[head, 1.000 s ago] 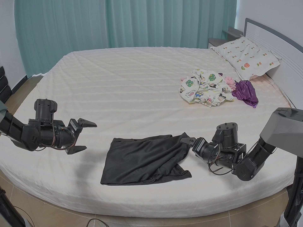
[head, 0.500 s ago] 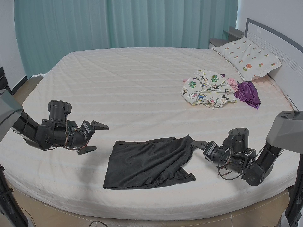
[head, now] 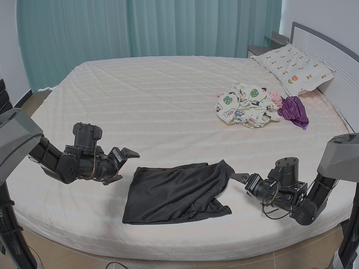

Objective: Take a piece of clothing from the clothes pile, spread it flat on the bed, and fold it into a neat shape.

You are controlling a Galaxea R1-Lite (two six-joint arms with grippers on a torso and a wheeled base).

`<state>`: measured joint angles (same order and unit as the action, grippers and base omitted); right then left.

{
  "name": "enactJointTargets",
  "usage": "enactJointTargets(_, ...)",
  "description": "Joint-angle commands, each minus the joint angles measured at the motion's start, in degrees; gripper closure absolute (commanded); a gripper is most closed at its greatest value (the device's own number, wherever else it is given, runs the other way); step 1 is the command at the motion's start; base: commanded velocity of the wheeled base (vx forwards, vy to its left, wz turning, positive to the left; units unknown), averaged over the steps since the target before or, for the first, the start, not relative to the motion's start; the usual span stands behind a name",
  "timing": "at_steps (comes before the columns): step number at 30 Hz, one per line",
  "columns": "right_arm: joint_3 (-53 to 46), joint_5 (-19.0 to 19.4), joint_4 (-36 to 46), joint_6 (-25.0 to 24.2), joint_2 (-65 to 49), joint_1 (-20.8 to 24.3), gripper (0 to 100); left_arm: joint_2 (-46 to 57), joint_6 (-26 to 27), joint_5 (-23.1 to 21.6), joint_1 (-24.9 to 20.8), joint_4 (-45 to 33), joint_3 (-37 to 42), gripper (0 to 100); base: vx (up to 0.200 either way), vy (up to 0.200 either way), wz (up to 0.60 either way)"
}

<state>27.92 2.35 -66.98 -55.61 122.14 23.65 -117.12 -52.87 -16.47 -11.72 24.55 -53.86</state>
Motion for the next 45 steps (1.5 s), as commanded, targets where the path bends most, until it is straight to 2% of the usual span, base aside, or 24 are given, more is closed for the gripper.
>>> enactJointTargets(1, -0.3, 0.0, -0.1, 0.0, 0.1, 0.2, 0, -3.9, -0.5, 1.6, -1.6, 1.1, -1.5, 0, 0.0, 0.0, 0.0)
enactJointTargets(7, -0.3, 0.0, -0.1, -0.1, 0.2, 0.4, 0, -3.4, -1.4, 1.5, -1.4, 1.5, 0.1, 0, 0.0, 0.0, 0.0)
enactJointTargets(10, -0.3, 0.0, -0.1, -0.1, 0.1, 0.3, 0, -3.3, -1.4, 1.5, -1.3, 1.5, 0.2, 0, 0.2, -0.2, 0.0)
enactJointTargets(16, -0.4, -0.1, -0.1, 0.0, -0.2, 0.6, 0, -3.3, -1.3, 1.6, -1.6, 1.4, 0.4, 0, 0.2, 0.0, 0.0)
enactJointTargets(24, -0.5, 0.0, -0.1, 0.1, -0.1, 0.9, 0, -3.4, -0.9, 1.5, -2.5, 1.6, 1.2, 0, 0.0, 0.0, 0.0)
enactJointTargets(32, -0.7, -0.1, -0.1, 0.1, -0.1, 1.3, 0, -3.3, 0.5, 1.7, -3.1, 1.6, 3.3, 0, 0.0, 0.0, 0.0)
enactJointTargets(34, -0.8, -0.1, -0.1, 0.1, -0.2, 1.4, 0, -3.7, 3.3, 1.6, -3.1, 1.6, 3.5, 0, 0.0, 0.0, 0.0)
enactJointTargets(38, -1.1, -0.2, -0.1, 0.2, -0.7, 2.3, 0, -4.4, 4.1, 1.5, -3.1, 1.6, 3.2, 0, 0.0, 0.0, 0.0)
enactJointTargets(39, -1.2, -0.2, -0.1, 0.2, -0.8, 2.5, 0, -4.5, 4.0, 1.5, -3.1, 1.6, 3.1, 100, 0.0, 0.0, 0.0)
enactJointTargets(45, -2.3, 0.0, -0.1, 0.2, -2.6, 3.6, 0, -4.5, 4.0, 1.1, -3.1, 1.6, 3.5, 100, 0.0, 0.0, 0.0)
